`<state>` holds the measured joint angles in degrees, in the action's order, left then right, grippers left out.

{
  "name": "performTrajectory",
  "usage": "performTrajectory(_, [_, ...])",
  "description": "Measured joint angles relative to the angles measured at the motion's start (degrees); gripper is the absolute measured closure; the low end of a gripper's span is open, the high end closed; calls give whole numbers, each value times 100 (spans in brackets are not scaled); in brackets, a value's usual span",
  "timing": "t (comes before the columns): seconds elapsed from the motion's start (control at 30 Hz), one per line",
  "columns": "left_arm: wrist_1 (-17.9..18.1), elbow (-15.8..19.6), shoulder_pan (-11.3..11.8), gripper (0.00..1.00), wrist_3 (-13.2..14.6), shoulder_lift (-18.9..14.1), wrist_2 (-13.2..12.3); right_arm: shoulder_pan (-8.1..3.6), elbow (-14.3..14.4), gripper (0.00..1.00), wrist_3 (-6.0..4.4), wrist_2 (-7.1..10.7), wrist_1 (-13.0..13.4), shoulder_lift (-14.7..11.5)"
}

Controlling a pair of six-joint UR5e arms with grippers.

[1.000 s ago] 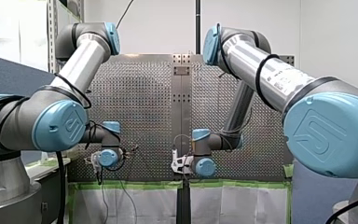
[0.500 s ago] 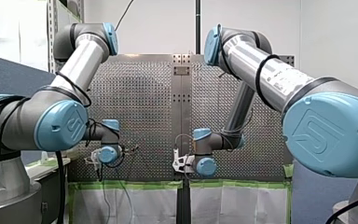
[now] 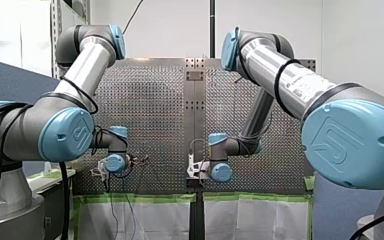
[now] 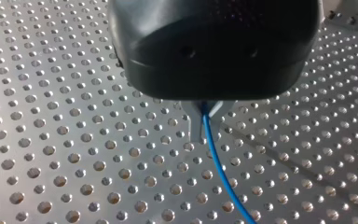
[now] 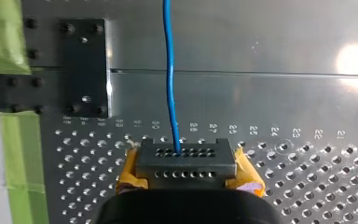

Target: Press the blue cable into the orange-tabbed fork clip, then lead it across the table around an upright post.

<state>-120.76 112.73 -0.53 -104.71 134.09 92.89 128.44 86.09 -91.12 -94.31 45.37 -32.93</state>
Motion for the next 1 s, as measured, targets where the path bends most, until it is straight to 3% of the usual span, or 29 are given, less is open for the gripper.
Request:
performTrajectory(0.63, [-17, -13, 31, 92, -18, 1, -80, -305, -438, 100, -14, 20, -269, 0])
performTrajectory(0.8, [-14, -15, 33, 80, -5, -1, -83, -328, -453, 100, -15, 28, -287, 0])
performTrajectory(0.87, [-14, -15, 33, 67, 7, -1, -83, -330, -455, 100, -17, 42, -289, 0])
performTrajectory(1.0, [-27, -13, 48, 60, 41, -2, -109, -330, -468, 100, -12, 151, -309, 0])
